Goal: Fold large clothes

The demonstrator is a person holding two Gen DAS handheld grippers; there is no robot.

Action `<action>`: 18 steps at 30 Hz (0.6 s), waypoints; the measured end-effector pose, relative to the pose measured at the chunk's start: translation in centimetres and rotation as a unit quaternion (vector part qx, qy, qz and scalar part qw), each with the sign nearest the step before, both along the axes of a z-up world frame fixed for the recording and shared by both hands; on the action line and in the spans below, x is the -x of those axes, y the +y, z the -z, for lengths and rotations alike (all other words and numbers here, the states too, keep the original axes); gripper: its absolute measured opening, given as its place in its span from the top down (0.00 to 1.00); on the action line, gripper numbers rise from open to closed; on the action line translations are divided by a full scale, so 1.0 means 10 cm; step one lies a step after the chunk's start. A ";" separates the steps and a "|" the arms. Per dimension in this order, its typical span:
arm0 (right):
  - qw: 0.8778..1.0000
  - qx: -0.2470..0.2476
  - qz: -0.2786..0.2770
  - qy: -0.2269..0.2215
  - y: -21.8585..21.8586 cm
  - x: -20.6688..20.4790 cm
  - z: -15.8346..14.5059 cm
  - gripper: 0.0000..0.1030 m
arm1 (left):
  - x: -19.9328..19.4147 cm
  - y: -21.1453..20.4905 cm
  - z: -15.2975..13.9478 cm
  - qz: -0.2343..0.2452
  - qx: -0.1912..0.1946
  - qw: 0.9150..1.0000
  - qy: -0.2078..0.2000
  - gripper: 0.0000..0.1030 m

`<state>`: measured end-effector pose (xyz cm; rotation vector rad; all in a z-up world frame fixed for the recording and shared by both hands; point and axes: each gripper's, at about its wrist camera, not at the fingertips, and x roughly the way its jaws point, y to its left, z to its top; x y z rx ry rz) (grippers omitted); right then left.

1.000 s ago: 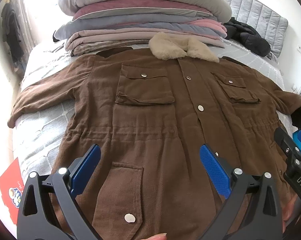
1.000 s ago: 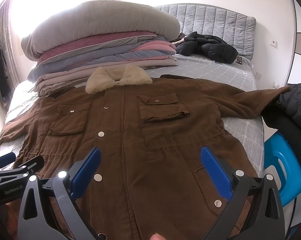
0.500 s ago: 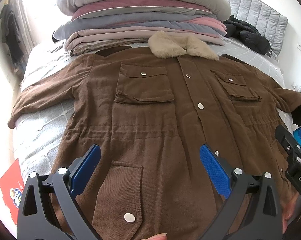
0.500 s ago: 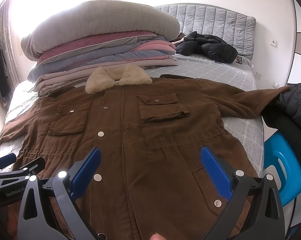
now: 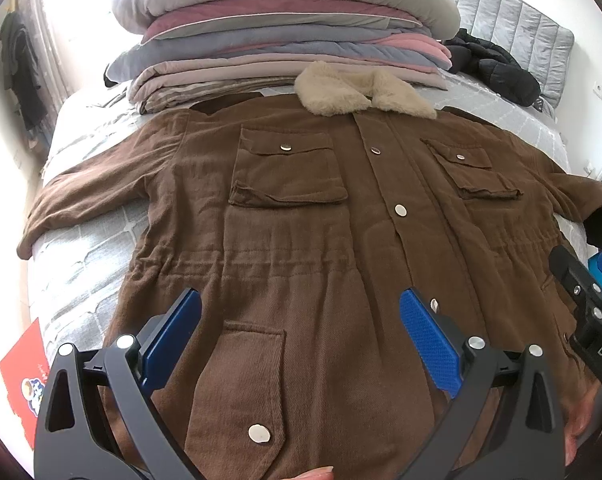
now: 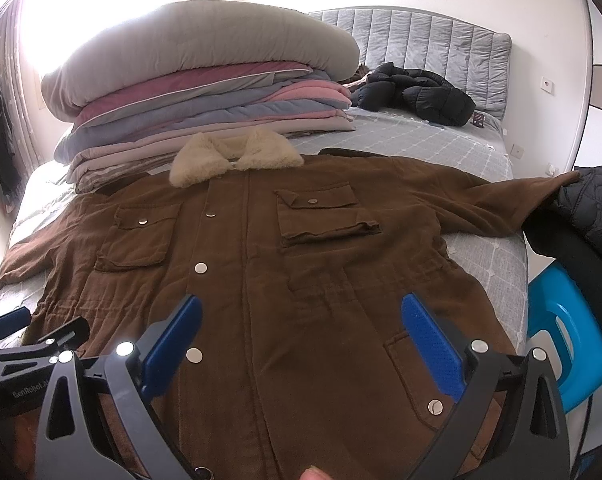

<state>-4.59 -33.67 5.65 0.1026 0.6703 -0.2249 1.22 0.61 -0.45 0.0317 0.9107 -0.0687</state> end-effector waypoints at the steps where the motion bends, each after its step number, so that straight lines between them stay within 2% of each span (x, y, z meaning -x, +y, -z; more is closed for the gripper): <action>1: 1.000 -0.001 0.000 0.001 0.00 0.00 0.01 0.07 | 0.00 0.00 0.00 0.000 -0.001 1.000 0.000 0.07; 18: 1.000 0.000 -0.001 0.004 -0.02 -0.01 0.05 0.07 | 0.00 -0.01 0.02 0.002 0.002 1.000 0.004 0.07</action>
